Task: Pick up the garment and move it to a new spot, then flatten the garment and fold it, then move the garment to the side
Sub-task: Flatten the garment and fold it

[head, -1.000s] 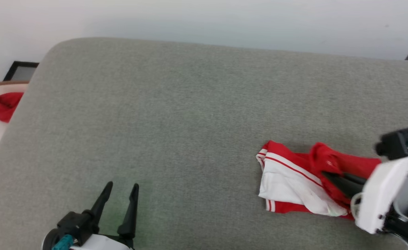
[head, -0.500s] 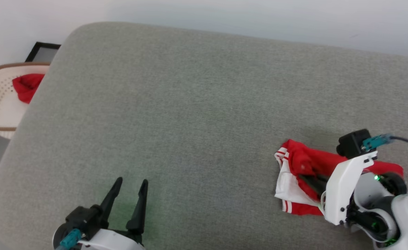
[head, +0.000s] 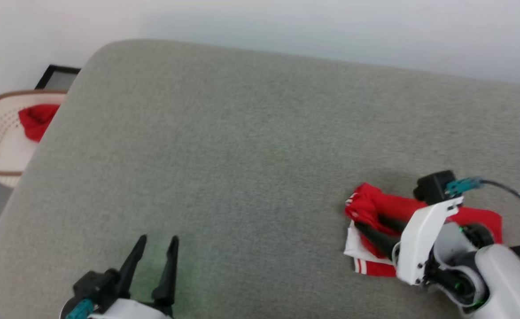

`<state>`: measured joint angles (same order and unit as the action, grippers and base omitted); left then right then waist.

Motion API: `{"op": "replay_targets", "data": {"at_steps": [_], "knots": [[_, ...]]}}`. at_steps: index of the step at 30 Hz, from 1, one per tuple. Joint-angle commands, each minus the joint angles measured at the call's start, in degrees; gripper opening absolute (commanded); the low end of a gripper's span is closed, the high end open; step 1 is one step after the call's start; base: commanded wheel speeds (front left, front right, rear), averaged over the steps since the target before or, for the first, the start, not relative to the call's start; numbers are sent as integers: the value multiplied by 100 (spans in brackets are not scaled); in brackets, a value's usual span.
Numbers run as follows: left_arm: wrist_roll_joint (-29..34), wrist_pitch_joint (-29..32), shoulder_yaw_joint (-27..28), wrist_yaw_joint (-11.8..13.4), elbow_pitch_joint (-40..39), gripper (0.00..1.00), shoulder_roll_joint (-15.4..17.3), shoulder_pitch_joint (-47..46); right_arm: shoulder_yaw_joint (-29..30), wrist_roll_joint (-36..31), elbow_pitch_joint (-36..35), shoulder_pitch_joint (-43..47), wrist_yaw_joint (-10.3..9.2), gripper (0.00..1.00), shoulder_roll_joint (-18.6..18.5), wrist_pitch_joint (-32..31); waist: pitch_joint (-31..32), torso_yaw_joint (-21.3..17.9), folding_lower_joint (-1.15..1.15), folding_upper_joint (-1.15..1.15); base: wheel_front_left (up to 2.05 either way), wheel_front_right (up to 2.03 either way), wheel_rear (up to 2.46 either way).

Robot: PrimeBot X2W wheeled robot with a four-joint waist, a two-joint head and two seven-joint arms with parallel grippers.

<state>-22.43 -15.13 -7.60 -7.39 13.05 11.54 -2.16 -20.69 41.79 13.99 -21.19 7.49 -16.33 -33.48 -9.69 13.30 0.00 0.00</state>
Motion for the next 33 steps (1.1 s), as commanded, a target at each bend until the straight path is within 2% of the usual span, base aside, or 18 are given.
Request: {"op": "replay_targets", "data": {"at_steps": [1, 9, 14, 17, 27, 33], "knots": [[-64, 3, 53, -14, 6, 100, 18, 113, -25, 57, -72, -62, -1, 100, -142, 141, 223, -240, 0, 0, 0, 0, 0], [-116, 3, 116, -14, -7, 100, 17, 317, 83, 331, -243, 183, 0, 100, -762, 891, 576, -684, 0, 0, 0, 0, 0], [-187, 3, 67, -14, 76, 100, 23, 395, 162, 397, -198, 381, -1, 100, -1006, 1348, 698, -867, 0, 0, 0, 0, 0], [-392, 3, -17, -14, 192, 100, 36, 399, 181, 272, -158, 499, -1, 100, -1161, 1872, 788, -986, 0, 0, 0, 0, 0], [-487, 4, -46, -14, 478, 100, 332, 294, 536, -82, 330, 895, -1, 100, -1025, 3786, 1005, -1259, 0, 0, 0, 0, 0], [-349, 3, -20, -14, 392, 100, 426, 328, 613, -363, 655, 1153, -1, 100, -825, 4484, 1122, -1246, 0, 0, 0, 0, 0]]}}
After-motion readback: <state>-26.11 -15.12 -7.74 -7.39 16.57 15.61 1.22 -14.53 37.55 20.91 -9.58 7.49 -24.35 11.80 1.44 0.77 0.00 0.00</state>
